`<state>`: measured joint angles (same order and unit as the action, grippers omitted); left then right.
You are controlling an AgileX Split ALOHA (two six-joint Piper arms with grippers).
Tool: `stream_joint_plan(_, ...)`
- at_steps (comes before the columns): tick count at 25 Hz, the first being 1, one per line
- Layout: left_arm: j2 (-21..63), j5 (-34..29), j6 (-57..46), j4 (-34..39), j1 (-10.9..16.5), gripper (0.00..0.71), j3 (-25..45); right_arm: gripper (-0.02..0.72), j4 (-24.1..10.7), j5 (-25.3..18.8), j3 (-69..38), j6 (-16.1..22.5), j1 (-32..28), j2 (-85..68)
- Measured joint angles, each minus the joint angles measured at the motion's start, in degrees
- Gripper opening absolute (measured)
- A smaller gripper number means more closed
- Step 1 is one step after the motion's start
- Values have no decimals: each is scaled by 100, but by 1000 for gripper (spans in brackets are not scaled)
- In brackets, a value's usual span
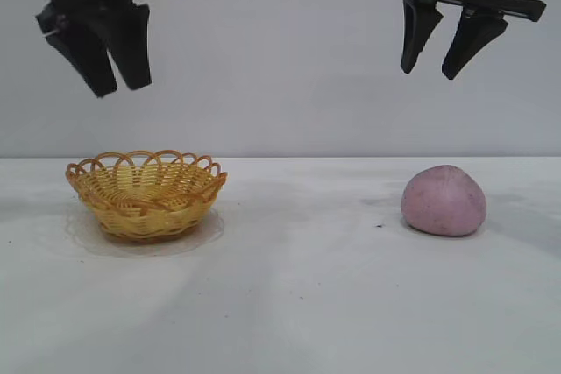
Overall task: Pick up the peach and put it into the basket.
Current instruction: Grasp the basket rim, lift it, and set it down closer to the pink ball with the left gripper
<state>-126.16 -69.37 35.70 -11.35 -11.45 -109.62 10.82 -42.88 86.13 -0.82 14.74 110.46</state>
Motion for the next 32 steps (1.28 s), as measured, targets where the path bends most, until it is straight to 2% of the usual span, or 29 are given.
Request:
stream_joint_plan(6, -538, -65, 238, 39, 0, 435, -520, 331, 0, -27, 0, 0, 0, 0)
stream_joint_plan(24, -1063, -65, 536, 19, -51, 435, -542, 331, -18, -27, 0, 0, 0, 0)
stream_joint_plan(27, -1102, -65, 536, 57, -72, 295, -542, 331, -18, -27, 0, 0, 0, 0)
stream_joint_plan(29, -1102, -65, 536, 126, -123, 129, -542, 331, -18, -27, 0, 0, 0, 0)
stream_joint_plan(31, -1102, -81, 549, 183, -184, 59, -556, 331, -18, -27, 0, 0, 0, 0)
stream_joint_plan(32, -1102, -90, 549, 196, -197, 70, -567, 331, -23, -27, 0, 0, 0, 0)
